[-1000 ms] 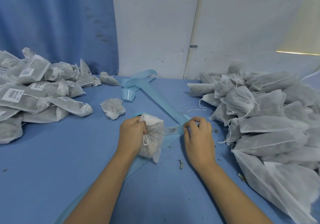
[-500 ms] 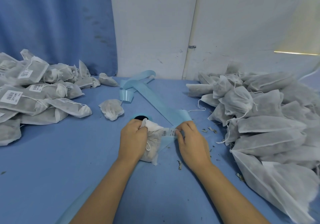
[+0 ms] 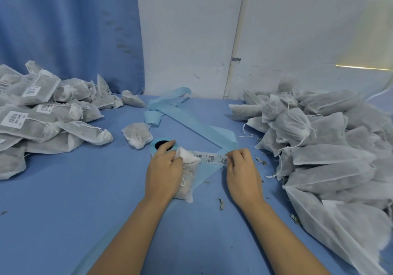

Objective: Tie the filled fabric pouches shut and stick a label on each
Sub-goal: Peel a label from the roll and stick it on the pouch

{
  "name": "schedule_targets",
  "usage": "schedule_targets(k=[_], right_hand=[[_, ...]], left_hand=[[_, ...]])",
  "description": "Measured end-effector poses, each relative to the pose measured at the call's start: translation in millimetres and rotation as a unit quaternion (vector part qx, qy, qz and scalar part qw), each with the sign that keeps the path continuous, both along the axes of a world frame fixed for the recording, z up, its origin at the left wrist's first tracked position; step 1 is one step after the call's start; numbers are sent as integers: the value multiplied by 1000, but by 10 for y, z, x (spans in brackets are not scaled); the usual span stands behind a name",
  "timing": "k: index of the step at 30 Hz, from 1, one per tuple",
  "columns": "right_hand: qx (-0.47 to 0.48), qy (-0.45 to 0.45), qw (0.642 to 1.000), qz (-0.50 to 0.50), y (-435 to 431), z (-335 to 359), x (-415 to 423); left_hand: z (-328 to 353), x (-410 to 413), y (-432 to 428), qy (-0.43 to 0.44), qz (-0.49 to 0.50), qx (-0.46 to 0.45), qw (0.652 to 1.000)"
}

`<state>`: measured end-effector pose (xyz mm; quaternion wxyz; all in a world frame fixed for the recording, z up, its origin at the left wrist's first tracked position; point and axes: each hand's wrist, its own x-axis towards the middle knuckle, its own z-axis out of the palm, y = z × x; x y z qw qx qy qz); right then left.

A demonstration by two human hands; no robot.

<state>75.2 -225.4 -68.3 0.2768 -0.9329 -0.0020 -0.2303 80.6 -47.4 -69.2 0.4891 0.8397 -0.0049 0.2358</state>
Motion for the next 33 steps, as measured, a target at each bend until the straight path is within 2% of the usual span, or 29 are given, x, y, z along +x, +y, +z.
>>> schedule_targets(k=[4,12,15,18,21,23,26,33], right_hand=[[-4,-18,1000,19,15,20,-34],[-67,-69,994,54,27,57,-92],[-61,-84,992,68,37,61,-103],[11,-134,987,84,51,66,-98],[148,-159,972,90,69,48,-114],[213,-99,967,94,88,21,-119],[216,-19,971,104,81,-20,-105],[341,25,929,140,85,30,-106]], left_hand=[[62,-67,-173,16,-138,-81,987],[35,-4,-210,15,-180,-35,983],[46,-13,-227,13,-193,-32,981],[52,-27,-242,25,-205,-72,976],[67,-48,-249,47,-220,-138,965],[92,-74,-261,59,-236,-188,952],[114,-95,-280,81,-250,-227,938],[126,-122,-296,99,-265,-226,932]])
